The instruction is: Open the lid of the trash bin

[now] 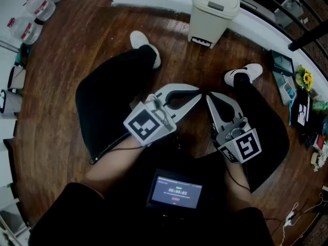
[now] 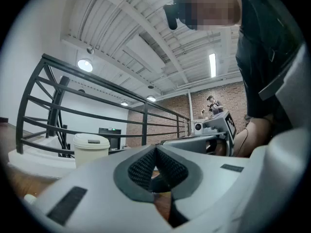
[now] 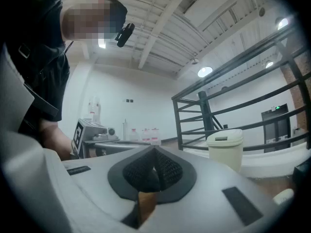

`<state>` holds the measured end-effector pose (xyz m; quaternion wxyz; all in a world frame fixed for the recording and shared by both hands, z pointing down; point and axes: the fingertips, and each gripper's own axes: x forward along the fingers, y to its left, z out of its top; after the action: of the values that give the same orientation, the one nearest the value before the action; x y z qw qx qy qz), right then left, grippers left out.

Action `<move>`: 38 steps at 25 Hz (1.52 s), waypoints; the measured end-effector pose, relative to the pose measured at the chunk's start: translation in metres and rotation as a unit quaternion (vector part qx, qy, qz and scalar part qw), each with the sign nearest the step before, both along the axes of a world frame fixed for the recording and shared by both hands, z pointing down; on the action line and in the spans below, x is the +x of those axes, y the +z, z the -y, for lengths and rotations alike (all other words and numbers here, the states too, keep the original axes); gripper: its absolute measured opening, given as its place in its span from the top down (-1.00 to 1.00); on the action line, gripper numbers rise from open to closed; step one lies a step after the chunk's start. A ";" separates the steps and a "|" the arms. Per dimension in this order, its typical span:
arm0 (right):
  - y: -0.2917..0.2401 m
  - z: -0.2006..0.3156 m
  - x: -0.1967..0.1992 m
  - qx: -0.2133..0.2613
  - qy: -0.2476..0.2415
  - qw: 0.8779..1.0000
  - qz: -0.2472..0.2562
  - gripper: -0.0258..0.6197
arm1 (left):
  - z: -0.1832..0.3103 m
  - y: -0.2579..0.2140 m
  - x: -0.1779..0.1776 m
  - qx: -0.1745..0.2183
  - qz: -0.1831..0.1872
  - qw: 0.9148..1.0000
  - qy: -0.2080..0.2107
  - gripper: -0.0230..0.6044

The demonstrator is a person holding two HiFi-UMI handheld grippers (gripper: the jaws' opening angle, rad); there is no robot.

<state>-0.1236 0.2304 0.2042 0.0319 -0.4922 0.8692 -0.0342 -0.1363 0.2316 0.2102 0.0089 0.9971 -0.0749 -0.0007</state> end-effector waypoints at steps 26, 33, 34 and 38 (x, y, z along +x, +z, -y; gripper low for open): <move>-0.014 0.123 0.032 -0.016 0.069 0.997 0.022 0.86 | 0.139 -0.006 0.019 -0.104 0.002 0.995 -0.002 0.86; -0.004 0.134 0.013 -0.007 0.066 0.998 0.009 0.86 | 0.147 -0.001 -0.008 -0.050 0.017 0.998 -0.016 0.86; -0.005 0.136 0.010 -0.005 0.061 0.998 0.005 0.86 | 0.150 -0.003 -0.009 -0.046 0.015 0.999 -0.020 0.86; -0.010 0.152 0.016 -0.008 0.054 0.998 0.007 0.86 | 0.165 -0.008 0.001 -0.029 0.023 0.999 -0.016 0.86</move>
<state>-0.1078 0.0782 0.1939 0.0356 -0.5388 0.8406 -0.0427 -0.1348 0.0671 0.2024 0.0360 0.9949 -0.0912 0.0246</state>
